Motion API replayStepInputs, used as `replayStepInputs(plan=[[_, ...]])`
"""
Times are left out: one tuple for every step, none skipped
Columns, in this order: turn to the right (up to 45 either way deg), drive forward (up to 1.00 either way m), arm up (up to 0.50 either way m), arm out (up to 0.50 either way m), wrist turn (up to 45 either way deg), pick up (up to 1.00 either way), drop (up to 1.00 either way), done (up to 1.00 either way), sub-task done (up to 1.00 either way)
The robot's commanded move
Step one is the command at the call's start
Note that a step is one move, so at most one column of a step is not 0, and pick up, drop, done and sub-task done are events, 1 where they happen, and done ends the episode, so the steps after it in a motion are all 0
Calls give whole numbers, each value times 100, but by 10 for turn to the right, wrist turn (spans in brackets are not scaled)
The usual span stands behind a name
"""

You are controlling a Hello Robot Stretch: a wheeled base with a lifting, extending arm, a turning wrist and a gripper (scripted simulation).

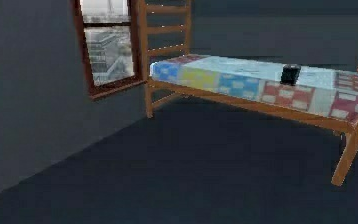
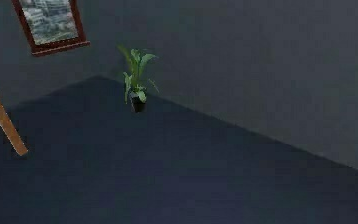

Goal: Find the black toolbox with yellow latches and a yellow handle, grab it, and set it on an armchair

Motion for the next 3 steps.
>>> replayStepInputs(plan=[[-450, 0, 0, 0, 0, 0, 0, 0, 0], [-60, 0, 0, 0, 0, 0, 0, 0, 0], [0, 55, 0, 0, 0, 0, 0, 0, 0]])
